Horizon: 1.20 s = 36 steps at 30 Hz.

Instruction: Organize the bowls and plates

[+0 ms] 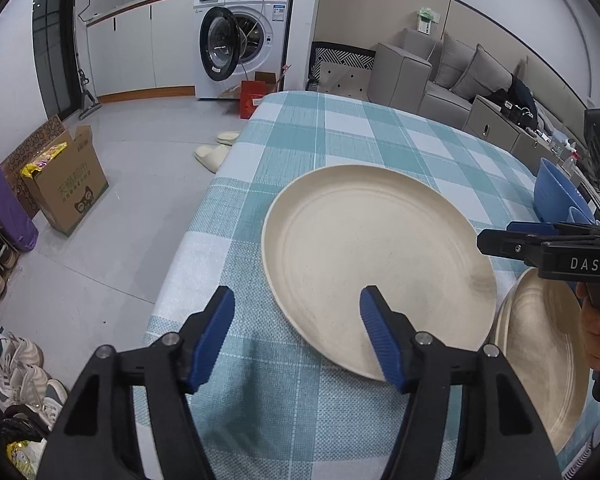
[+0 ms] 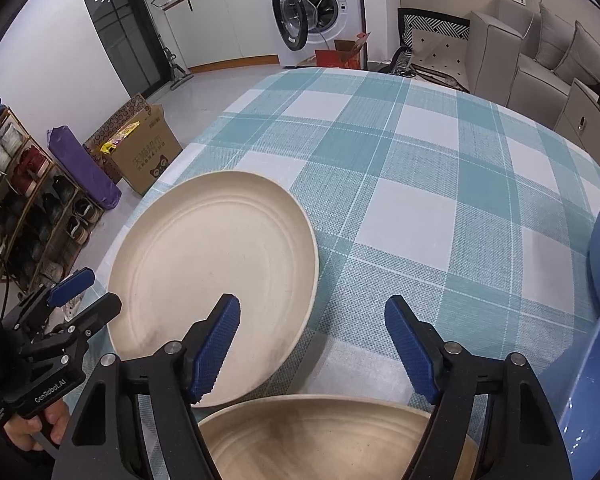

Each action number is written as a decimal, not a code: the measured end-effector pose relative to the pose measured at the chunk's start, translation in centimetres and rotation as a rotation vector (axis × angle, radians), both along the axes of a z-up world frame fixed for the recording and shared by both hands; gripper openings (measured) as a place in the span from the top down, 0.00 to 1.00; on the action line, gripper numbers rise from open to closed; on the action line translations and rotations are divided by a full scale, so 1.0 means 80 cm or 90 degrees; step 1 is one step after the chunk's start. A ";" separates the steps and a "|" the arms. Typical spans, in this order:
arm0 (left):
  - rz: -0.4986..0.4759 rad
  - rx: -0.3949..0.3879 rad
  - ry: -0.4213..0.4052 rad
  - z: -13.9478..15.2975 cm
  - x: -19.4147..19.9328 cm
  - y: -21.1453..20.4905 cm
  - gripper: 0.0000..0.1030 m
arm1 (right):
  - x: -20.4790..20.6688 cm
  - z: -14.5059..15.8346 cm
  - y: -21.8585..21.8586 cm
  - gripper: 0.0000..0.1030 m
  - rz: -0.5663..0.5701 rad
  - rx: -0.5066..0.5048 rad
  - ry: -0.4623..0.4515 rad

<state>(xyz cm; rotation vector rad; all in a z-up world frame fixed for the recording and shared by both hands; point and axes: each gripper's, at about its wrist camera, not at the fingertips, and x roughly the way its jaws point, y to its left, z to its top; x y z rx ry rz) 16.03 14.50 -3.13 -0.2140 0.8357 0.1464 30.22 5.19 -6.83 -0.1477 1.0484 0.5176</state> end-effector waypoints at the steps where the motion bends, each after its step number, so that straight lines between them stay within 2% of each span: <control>1: 0.000 0.000 0.001 -0.001 0.001 0.000 0.37 | 0.001 -0.002 0.001 0.26 0.001 -0.001 0.001; 10: -0.004 -0.001 0.007 -0.006 0.003 -0.002 0.39 | 0.009 -0.013 0.008 0.27 0.003 -0.004 0.011; 16: -0.004 -0.008 0.009 -0.008 0.003 -0.001 0.47 | 0.010 -0.017 0.013 0.30 0.005 -0.011 0.015; 32: -0.005 -0.020 0.017 -0.013 0.004 -0.001 0.71 | 0.007 -0.035 0.019 0.57 0.016 -0.033 0.029; 36: -0.001 -0.027 0.015 -0.013 0.003 0.002 0.74 | 0.002 -0.037 0.023 0.70 0.029 -0.039 0.029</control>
